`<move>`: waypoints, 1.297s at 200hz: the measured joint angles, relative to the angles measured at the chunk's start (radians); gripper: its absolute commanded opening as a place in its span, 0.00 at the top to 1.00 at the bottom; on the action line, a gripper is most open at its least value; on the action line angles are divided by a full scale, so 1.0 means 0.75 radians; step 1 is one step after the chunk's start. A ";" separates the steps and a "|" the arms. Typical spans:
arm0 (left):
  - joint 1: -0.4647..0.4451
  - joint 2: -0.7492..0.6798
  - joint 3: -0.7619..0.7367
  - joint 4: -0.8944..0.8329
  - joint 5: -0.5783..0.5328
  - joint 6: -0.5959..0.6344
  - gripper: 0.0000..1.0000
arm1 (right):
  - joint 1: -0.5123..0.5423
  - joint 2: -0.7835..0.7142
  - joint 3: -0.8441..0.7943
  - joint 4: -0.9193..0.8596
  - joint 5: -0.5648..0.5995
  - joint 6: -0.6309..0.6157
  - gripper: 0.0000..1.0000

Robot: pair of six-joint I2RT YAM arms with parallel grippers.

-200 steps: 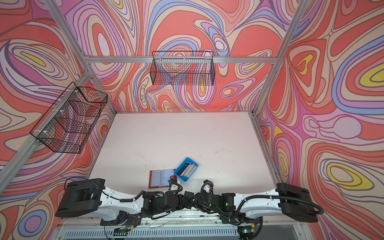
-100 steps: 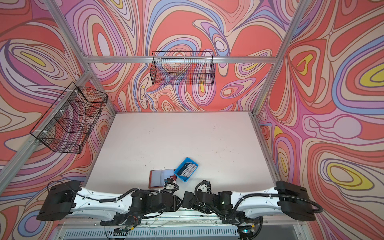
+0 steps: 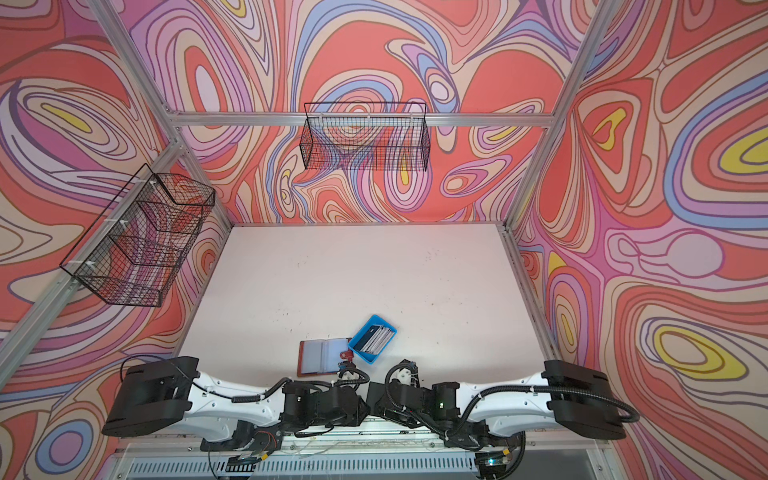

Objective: Put the credit cards into the card holder

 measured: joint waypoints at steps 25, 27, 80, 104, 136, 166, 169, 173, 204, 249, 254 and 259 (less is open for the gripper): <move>0.001 0.004 0.000 0.003 0.001 -0.009 0.82 | 0.001 -0.028 -0.039 0.047 0.006 0.018 0.66; 0.001 0.004 0.000 0.003 0.001 -0.010 0.82 | 0.001 -0.033 -0.046 0.054 0.006 0.021 0.66; 0.002 0.004 -0.050 0.115 0.003 -0.011 0.82 | 0.003 -0.135 -0.153 0.160 0.045 0.056 0.66; 0.002 -0.003 -0.114 0.253 0.003 -0.015 0.81 | 0.001 -0.142 -0.162 0.167 0.089 0.066 0.67; 0.002 0.007 -0.158 0.380 0.006 -0.013 0.79 | -0.005 -0.082 -0.159 0.233 0.125 0.069 0.68; 0.001 0.037 -0.176 0.488 0.002 -0.013 0.83 | 0.001 -0.005 -0.149 0.336 0.073 0.070 0.68; 0.001 0.037 -0.181 0.497 0.002 -0.013 0.84 | 0.001 -0.002 -0.149 0.340 0.072 0.070 0.68; 0.001 0.037 -0.185 0.503 0.002 -0.014 0.85 | 0.001 0.001 -0.149 0.345 0.072 0.070 0.68; 0.003 0.037 -0.213 0.550 -0.020 -0.015 1.00 | 0.001 0.008 -0.149 0.354 0.062 0.070 0.68; 0.037 -0.060 -0.196 0.397 -0.087 0.002 1.00 | 0.007 -0.096 -0.118 0.166 0.080 0.061 0.57; 0.042 -0.089 -0.182 0.338 -0.101 0.017 1.00 | 0.007 -0.126 -0.103 0.101 0.096 0.061 0.54; 0.047 -0.117 -0.162 0.278 -0.114 0.030 1.00 | 0.008 -0.162 -0.081 0.022 0.121 0.055 0.51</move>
